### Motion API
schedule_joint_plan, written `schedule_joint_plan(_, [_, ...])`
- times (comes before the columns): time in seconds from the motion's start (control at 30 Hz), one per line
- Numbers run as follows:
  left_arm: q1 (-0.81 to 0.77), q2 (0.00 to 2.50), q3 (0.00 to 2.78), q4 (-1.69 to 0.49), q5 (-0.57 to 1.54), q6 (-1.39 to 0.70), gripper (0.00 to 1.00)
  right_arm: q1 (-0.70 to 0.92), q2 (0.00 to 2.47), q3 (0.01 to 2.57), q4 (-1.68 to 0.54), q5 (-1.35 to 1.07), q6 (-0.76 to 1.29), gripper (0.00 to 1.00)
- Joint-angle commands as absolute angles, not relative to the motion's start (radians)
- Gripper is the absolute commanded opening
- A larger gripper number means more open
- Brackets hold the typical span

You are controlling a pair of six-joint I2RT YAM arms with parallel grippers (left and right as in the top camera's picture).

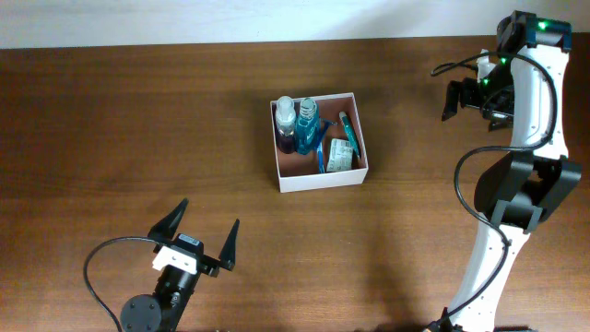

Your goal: Pack container

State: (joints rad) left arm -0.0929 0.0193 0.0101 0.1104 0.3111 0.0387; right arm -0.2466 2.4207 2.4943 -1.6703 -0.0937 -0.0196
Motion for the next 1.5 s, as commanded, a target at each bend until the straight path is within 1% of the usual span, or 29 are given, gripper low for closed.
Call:
schedule_joint_plan(0.0, [-0.089, 0.005, 0.009, 0.108, 0.265, 0.054, 0.99, -0.25, 2.391, 2.49, -1.668, -0.085, -0.017, 0.99])
schedule_joint_plan(0.1, [-0.089, 0.005, 0.009, 0.038, 0.261, 0.055, 0.99, -0.25, 2.391, 2.49, -1.668, -0.085, -0.017, 0.99])
schedule_joint_plan(0.17, [-0.089, 0.005, 0.009, -0.061, 0.262, 0.054, 0.99, -0.25, 2.391, 2.49, -1.668, -0.085, -0.017, 0.99])
schedule_joint_plan(1.47, [-0.089, 0.005, 0.009, -0.06, 0.262, 0.054, 0.99, -0.249, 2.391, 2.49, -1.668, -0.085, -0.017, 0.99])
